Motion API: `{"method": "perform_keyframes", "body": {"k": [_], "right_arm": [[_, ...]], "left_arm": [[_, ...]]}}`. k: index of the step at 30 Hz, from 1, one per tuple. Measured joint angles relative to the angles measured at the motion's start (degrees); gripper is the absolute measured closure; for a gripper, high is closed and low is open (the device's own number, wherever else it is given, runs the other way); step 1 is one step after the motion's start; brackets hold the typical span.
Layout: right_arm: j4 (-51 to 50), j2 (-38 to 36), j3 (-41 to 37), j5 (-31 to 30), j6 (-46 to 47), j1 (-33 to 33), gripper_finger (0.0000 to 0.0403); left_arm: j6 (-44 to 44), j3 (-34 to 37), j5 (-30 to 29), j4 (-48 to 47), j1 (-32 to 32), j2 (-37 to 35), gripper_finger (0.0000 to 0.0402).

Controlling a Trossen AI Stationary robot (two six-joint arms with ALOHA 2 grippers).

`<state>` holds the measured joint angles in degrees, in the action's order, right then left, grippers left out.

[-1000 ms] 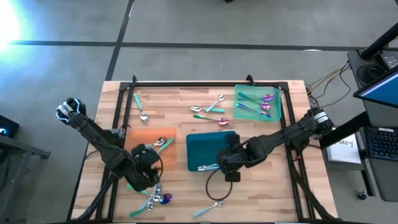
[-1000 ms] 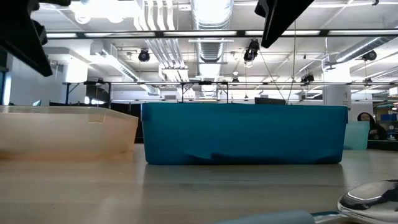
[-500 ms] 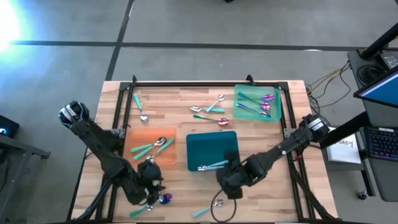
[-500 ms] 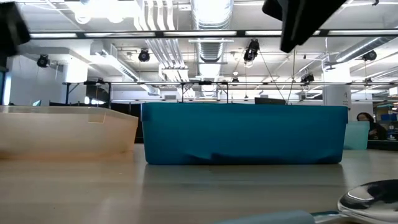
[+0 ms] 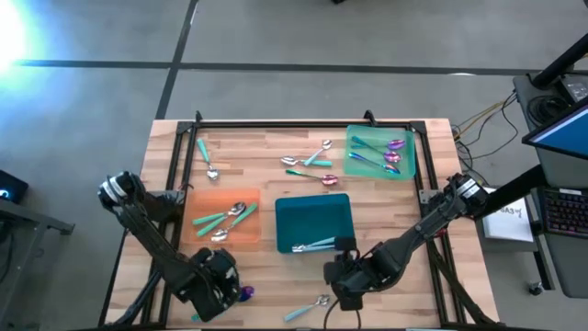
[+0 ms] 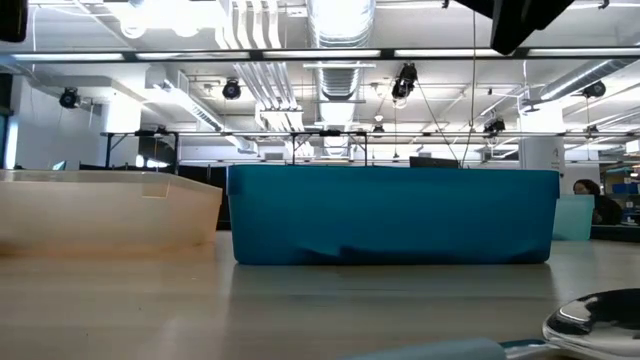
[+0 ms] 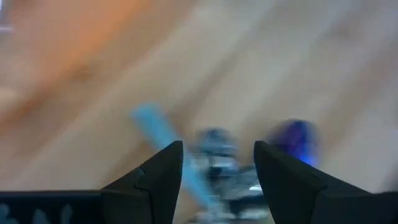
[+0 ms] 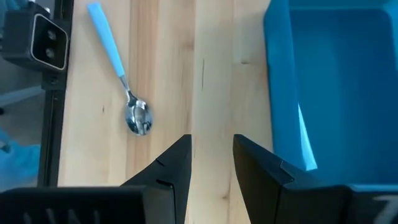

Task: Sort silverware by color (type)
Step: Put the light blue spoon into the blue bin

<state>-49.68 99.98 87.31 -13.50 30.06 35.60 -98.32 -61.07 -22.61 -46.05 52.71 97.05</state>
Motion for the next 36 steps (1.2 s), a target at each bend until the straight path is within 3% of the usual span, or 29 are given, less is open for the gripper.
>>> {"method": "perform_keyframes", "body": {"k": [4, 8, 17, 36], "right_arm": [[0.89, 0.00, 0.00, 0.00, -0.02, 0.04, 0.0294], [0.77, 0.00, 0.00, -0.01, -0.10, 0.04, 0.0294], [0.80, 0.00, 0.00, -0.01, -0.63, 0.06, 0.0294], [0.78, 0.00, 0.00, -0.02, -0.57, 0.06, 0.0294]], "left_arm": [[-4.50, -4.67, 2.60, -8.73, 0.07, 4.03, 0.0219], [-4.70, -7.55, 3.98, -9.42, 0.11, 7.11, 0.0219], [-11.33, -7.13, 3.47, -14.85, -0.09, 9.96, 0.0224], [-16.06, -2.14, 2.25, -7.68, -0.37, 9.78, 0.0229]]}}
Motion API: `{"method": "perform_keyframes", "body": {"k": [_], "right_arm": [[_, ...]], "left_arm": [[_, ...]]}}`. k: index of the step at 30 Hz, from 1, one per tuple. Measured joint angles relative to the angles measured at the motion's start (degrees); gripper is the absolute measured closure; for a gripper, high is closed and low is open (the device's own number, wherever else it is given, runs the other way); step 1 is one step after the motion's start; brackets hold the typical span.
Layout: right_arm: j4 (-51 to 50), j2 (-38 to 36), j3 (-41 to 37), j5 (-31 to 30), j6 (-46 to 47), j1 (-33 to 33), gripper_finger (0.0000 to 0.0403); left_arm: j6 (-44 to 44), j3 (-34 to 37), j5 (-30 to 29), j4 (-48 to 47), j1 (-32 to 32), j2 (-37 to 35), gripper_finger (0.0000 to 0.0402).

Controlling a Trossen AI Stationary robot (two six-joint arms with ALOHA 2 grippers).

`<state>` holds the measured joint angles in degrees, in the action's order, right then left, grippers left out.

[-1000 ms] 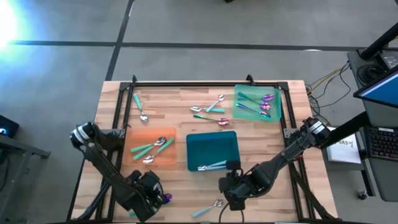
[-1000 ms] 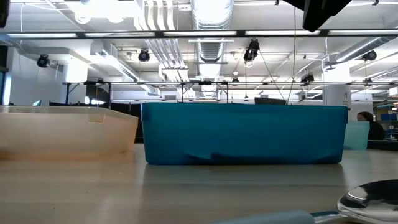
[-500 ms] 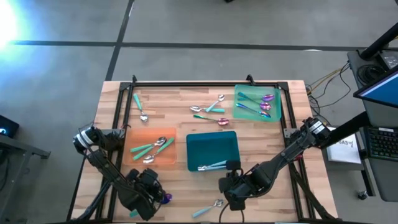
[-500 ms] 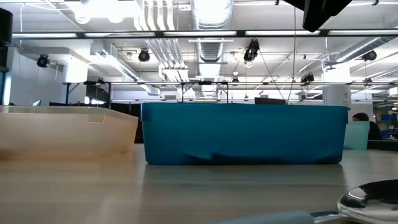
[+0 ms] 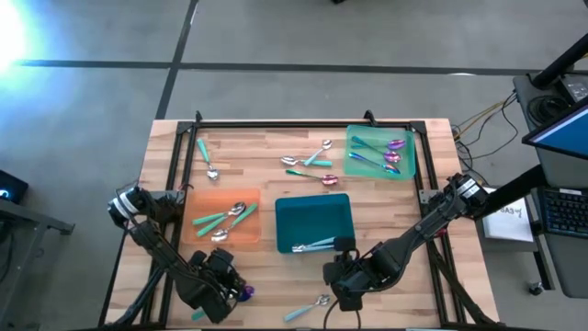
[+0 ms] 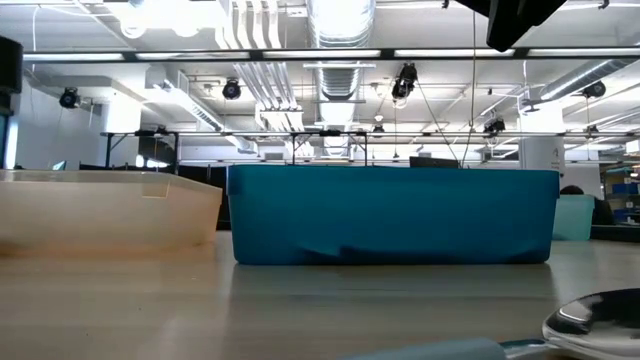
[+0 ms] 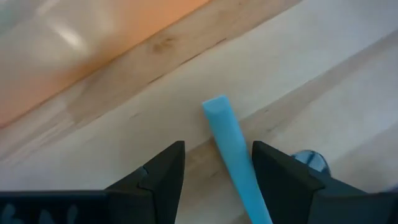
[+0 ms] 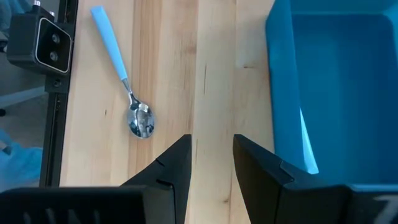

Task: Sort silverware by color (type)
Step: Put the light blue spoon into the blue bin

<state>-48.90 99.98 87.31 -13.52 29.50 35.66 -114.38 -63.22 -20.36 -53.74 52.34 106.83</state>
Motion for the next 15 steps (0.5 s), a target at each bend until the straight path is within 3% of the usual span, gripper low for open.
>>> {"method": "perform_keyframes", "body": {"k": [8, 15], "right_arm": [[-0.02, 0.00, 0.00, 0.00, -0.04, 0.00, 0.0294], [-0.02, 0.00, 0.00, -0.02, -0.09, -0.02, 0.0294]], "left_arm": [[-0.31, 2.07, 0.71, 3.04, -0.02, -0.24, 0.0244], [0.19, 2.10, 1.49, 2.32, -0.05, -0.24, 0.0340]]}}
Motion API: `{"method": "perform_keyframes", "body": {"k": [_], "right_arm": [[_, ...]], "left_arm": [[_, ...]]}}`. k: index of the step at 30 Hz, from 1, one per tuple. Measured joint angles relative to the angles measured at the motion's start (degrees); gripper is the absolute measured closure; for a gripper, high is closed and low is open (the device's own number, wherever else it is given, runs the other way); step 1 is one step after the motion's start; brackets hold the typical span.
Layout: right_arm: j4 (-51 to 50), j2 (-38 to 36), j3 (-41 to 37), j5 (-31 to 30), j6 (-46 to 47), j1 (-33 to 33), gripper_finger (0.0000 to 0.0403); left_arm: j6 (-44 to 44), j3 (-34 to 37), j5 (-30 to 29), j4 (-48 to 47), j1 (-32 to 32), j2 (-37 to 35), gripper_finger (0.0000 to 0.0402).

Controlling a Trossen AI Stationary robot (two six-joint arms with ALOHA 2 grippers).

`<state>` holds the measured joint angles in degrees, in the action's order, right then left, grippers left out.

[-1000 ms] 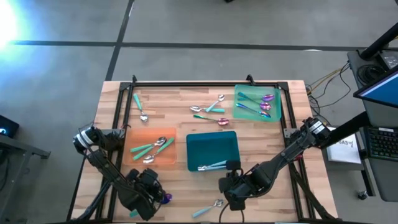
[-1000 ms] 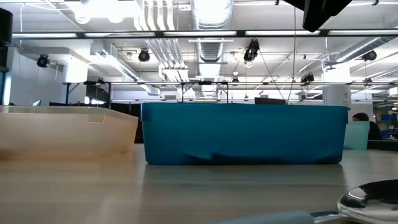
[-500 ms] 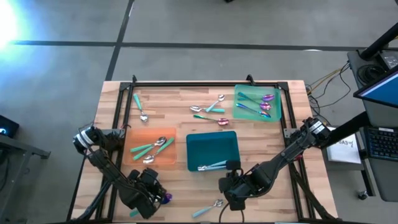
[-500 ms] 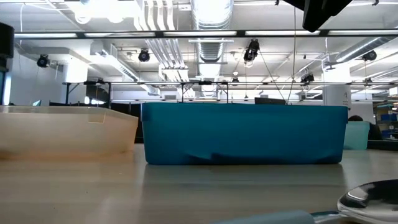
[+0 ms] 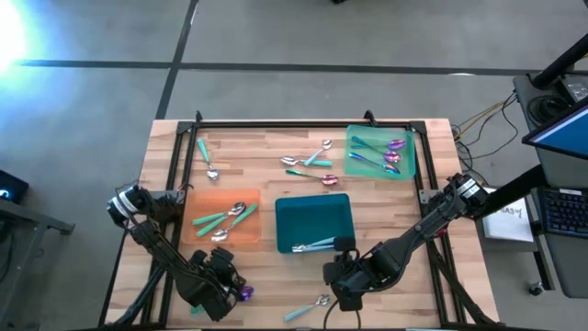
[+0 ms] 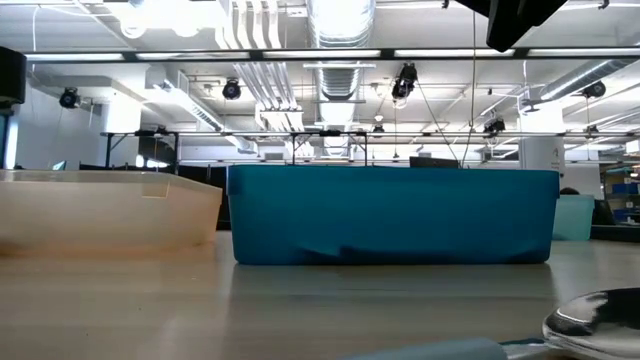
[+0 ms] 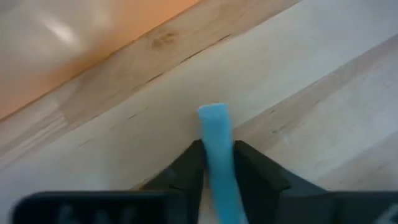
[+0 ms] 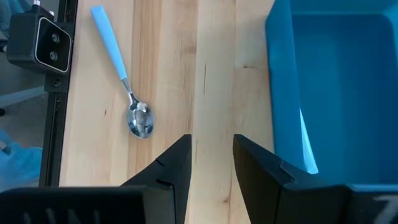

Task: Sort silverware by color (type)
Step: Put the light blue spoon into the blue bin

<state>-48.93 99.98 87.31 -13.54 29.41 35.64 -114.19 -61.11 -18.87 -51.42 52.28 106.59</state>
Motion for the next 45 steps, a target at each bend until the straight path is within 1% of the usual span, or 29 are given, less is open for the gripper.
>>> {"method": "perform_keyframes", "body": {"k": [2, 7, 9, 11, 16, 23, 26, 28, 30, 36, 38, 39, 41, 43, 44, 45], "right_arm": [[0.00, 0.00, 0.00, 0.00, 0.00, 0.00, 0.0294], [0.00, 0.00, 0.00, 0.00, 0.00, 0.00, 0.0294], [0.00, 0.00, 0.00, 0.00, 0.00, 0.00, 0.0294], [0.00, 0.00, 0.00, 0.00, 0.00, -0.02, 0.0294], [0.00, 0.00, 0.00, -0.02, 0.00, -0.02, 0.0294], [-0.02, 0.00, 0.00, 0.00, 0.09, -0.02, 0.0294], [-0.02, 0.00, 0.00, 0.00, 0.15, -0.02, 0.0294], [-0.01, 0.00, 0.00, -0.01, 0.15, -0.02, 0.0294], [-0.02, 0.00, 0.00, -0.02, 0.16, -0.02, 0.0294], [-0.02, -0.01, 0.00, -0.02, 0.20, -0.02, 0.0294], [0.00, -0.02, 0.00, -0.01, 0.20, -0.02, 0.0294], [0.03, -0.02, 0.00, -0.01, 0.20, -0.02, 0.0294], [0.69, -0.02, 0.00, -0.45, 0.17, -0.03, 0.0294], [2.57, -0.02, 0.00, -2.57, -0.01, -0.04, 0.0294], [3.86, -0.02, 0.00, -3.80, -0.51, -0.04, 0.0294], [5.47, -0.02, 0.00, -4.84, -1.25, -0.04, 0.0294]], "left_arm": [[0.10, 0.01, -0.05, -0.13, 0.01, 0.00, 0.0370], [-0.59, 0.06, -2.81, -0.19, 0.05, 0.05, 0.0372], [-0.68, -0.08, -5.03, -0.22, 0.07, 0.21, 0.0372], [-0.60, -0.58, -8.59, -0.39, 0.00, 0.31, 0.0372], [0.06, -2.73, -20.27, -0.13, 0.01, 0.31, 0.0372], [4.60, -5.94, -34.28, -0.07, 0.21, 0.31, 0.0372], [8.43, -7.49, -37.35, -0.67, 0.21, 0.28, 0.0372], [10.05, -8.42, -37.63, -2.65, 0.21, 0.24, 0.0372], [10.13, -9.26, -38.07, -6.65, 0.21, 0.23, 0.0372], [5.96, -9.91, -45.60, -16.43, 0.14, 0.20, 0.0372], [5.56, -9.96, -49.29, -16.65, 0.12, 0.20, 0.0372], [5.45, -10.05, -52.24, -16.57, 0.12, 0.20, 0.0372], [4.56, -10.59, -59.63, -16.44, 0.19, 0.20, 0.0372], [3.44, -11.43, -67.73, -16.22, 0.23, 0.20, 0.0372], [3.08, -12.08, -70.44, -16.22, 0.23, 0.20, 0.0372], [3.06, -12.94, -70.77, -16.17, 0.23, 0.15, 0.0372]]}}
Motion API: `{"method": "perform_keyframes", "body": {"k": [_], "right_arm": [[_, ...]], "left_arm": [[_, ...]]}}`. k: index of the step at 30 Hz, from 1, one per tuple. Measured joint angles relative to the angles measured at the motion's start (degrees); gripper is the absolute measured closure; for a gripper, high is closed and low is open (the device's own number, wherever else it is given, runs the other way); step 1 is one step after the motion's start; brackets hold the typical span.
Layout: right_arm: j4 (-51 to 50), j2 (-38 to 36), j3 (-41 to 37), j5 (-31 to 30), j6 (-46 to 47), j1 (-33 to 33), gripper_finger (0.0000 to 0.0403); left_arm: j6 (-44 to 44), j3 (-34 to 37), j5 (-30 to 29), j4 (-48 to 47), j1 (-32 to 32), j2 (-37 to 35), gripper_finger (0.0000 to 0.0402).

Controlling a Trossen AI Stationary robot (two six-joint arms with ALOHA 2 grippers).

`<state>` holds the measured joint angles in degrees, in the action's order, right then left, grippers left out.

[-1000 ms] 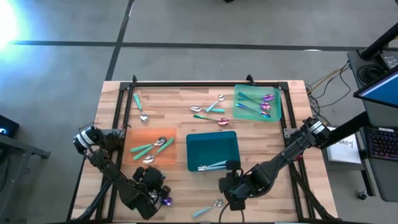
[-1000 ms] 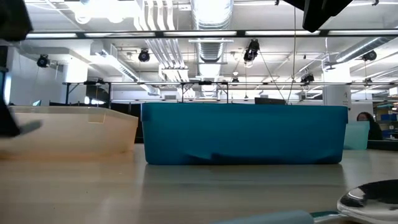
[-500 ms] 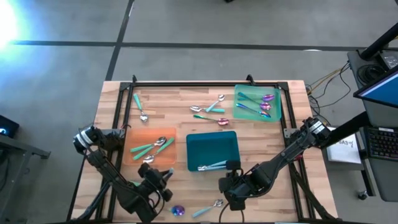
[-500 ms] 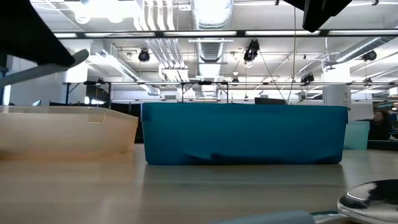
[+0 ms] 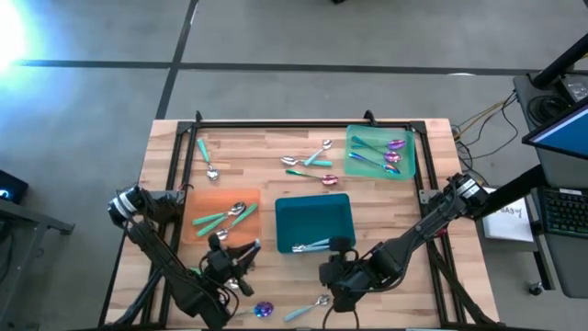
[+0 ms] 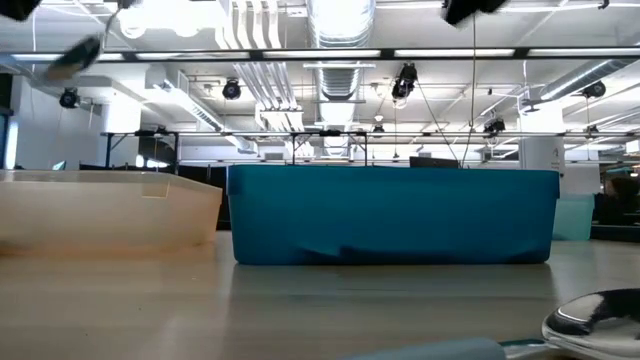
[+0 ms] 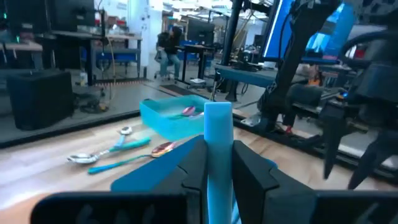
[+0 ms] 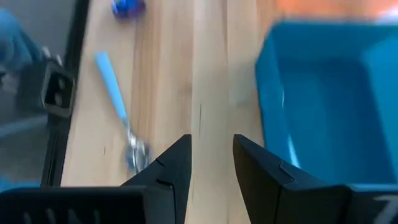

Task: Sort silverware by color (type)
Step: Put the light blue spoon into the blue bin

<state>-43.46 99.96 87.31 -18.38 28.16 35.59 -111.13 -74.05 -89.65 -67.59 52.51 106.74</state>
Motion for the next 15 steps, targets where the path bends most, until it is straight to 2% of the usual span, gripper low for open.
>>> {"method": "perform_keyframes", "body": {"k": [4, 9, 15], "right_arm": [[10.09, 0.00, 0.00, -3.97, -4.91, -0.10, 0.0293], [22.61, 0.00, 0.04, -3.71, -12.78, -1.05, 0.0281], [31.63, 0.07, 0.04, -5.10, -13.75, -3.97, 0.0246]], "left_arm": [[3.84, -3.39, -0.44, 2.20, -1.10, 0.03, 0.0372], [9.65, -8.28, -0.46, 3.08, -1.77, 0.22, 0.0372], [15.74, -13.11, -0.49, 3.08, -2.18, 0.20, 0.0372]]}}
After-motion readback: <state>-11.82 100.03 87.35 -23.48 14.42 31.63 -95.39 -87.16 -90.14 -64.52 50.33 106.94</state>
